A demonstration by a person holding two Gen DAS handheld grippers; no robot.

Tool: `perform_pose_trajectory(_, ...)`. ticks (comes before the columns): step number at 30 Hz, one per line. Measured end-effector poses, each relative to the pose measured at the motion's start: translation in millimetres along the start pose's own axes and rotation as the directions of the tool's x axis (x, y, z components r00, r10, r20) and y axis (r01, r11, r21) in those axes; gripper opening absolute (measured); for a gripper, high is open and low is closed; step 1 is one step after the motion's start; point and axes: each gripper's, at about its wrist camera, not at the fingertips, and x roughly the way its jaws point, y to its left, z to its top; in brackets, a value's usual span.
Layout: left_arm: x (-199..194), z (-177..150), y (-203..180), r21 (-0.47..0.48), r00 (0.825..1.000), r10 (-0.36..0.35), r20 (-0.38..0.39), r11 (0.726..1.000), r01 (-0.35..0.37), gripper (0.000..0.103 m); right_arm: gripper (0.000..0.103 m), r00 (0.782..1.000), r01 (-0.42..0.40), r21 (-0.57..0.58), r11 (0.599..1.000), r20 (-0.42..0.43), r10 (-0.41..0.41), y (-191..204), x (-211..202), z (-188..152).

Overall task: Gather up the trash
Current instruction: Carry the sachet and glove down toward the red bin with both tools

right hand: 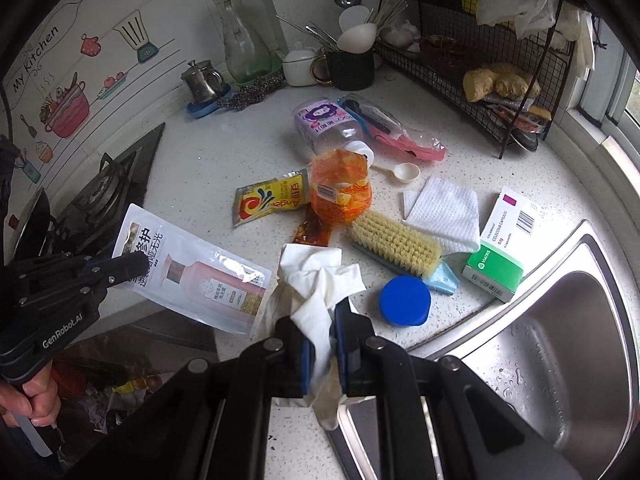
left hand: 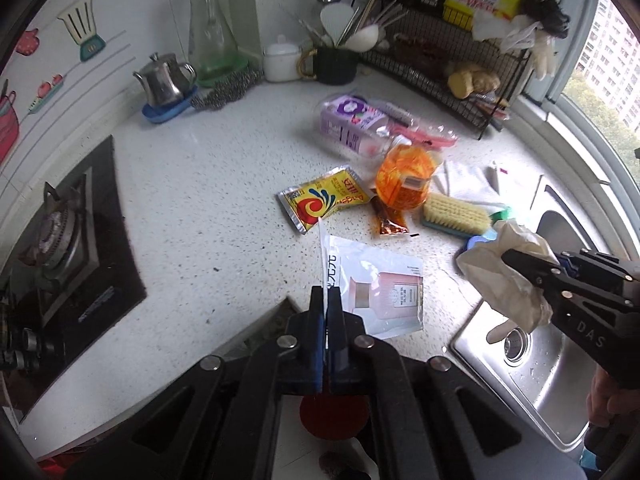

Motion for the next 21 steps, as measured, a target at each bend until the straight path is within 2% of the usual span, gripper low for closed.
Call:
perform_pose_trajectory(8,-65.1,-45.6,13.5,-0.005,0.998,0.006,0.065,1.0,-0.006,0.001,0.009,0.998,-0.004,-0.013,1.0,0.061,0.005,47.9,-44.0,-32.4)
perform_pose_trajectory(21,-145.0,-160.8,35.7,-0.003,0.994,0.013,0.11,1.0,-0.013,0.001,0.009,0.994,-0.012,-0.044,0.999,0.111,0.017,124.7,-96.8,-115.3)
